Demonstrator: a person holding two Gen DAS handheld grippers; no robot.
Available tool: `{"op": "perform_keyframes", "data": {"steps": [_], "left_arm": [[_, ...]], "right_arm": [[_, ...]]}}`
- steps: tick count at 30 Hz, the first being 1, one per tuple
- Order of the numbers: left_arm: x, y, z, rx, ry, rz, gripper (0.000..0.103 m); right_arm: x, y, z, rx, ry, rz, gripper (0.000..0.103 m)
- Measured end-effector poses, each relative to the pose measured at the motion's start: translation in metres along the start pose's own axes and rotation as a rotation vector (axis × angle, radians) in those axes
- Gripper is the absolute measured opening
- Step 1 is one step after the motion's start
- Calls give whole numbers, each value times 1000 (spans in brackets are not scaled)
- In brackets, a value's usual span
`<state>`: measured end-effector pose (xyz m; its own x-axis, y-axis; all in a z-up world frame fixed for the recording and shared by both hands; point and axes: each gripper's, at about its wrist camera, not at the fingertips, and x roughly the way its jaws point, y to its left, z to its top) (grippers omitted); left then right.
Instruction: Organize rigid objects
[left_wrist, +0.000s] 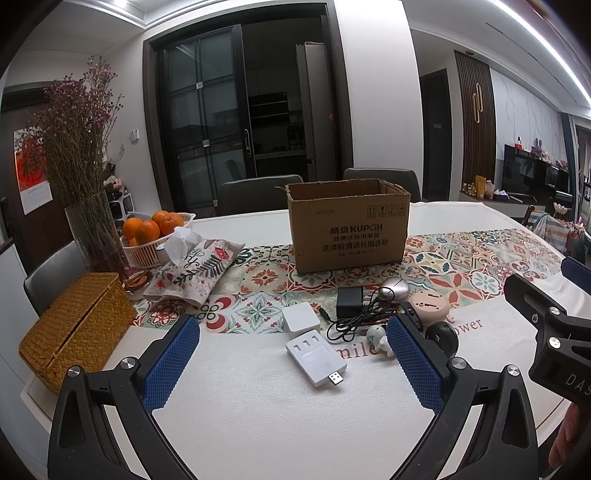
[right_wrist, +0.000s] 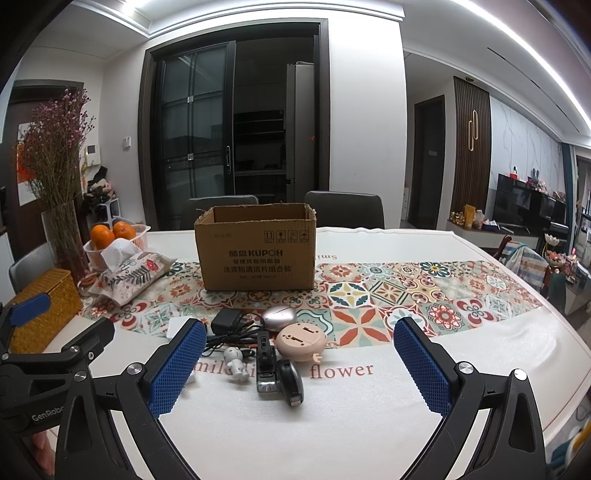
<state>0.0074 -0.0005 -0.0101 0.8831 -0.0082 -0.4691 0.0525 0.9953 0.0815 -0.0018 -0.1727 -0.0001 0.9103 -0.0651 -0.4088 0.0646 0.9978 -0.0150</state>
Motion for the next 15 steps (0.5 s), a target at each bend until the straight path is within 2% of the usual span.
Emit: {"op": "perform_keyframes", "data": {"steps": [15], "left_arm": [[7,0,-3,-2,22,-4,103]], "right_arm": [[5,-3,-4,14,12,10,103]]}}
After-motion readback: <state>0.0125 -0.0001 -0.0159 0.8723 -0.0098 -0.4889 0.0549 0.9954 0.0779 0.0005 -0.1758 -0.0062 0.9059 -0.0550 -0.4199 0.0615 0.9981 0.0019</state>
